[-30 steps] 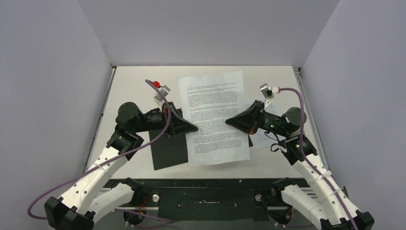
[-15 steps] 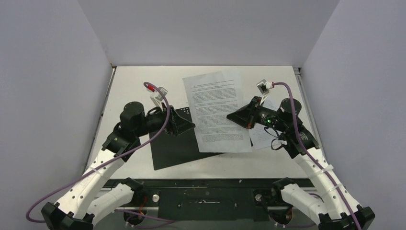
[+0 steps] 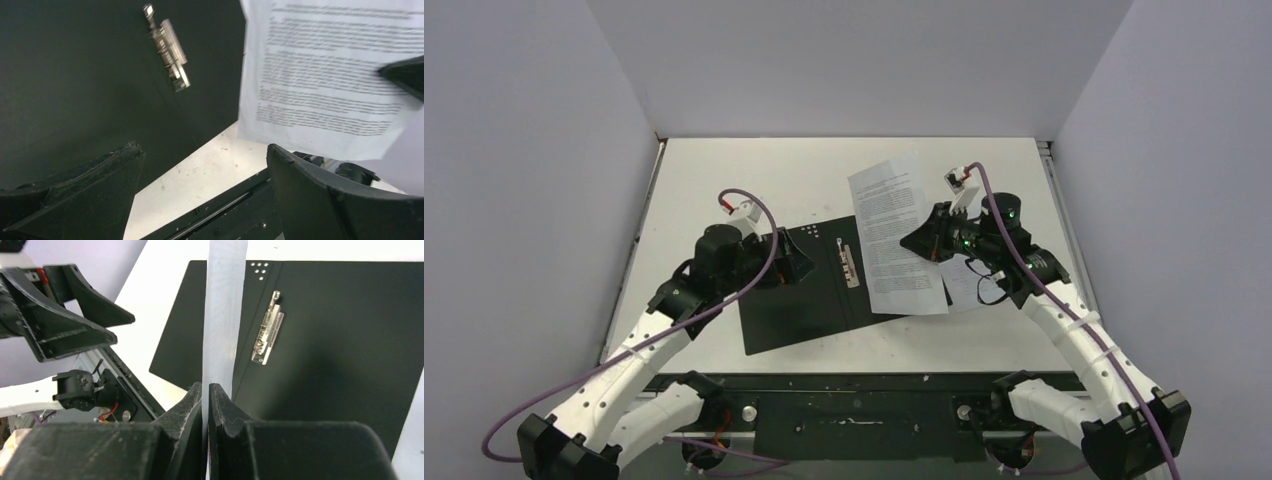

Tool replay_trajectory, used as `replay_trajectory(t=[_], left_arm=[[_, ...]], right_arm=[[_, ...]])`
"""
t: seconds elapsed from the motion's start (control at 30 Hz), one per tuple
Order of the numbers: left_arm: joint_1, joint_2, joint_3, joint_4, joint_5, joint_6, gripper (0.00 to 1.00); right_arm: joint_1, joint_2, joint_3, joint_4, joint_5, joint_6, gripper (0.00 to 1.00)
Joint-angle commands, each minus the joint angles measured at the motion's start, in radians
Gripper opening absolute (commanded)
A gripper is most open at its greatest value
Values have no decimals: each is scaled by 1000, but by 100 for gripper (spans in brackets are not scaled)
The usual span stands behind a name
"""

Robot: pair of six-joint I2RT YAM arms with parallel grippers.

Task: Put the files into the folder

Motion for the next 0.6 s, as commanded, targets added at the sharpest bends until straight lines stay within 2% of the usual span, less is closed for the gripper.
replay_trajectory(t=[0.0, 0.07, 0.27, 0.57], left_arm=[[3, 61, -63, 46, -67, -54, 94], [2, 91, -88, 76, -76, -72, 97], [-6, 164, -164, 176, -98, -138, 96], [-7, 222, -236, 256, -121, -161, 96]], right_arm=[[3, 45, -18, 60, 63, 25, 5], [2, 76, -34, 93, 61, 51, 5], [-16, 172, -63, 180, 55, 111, 5], [-98, 310, -101, 320, -75, 182, 5]])
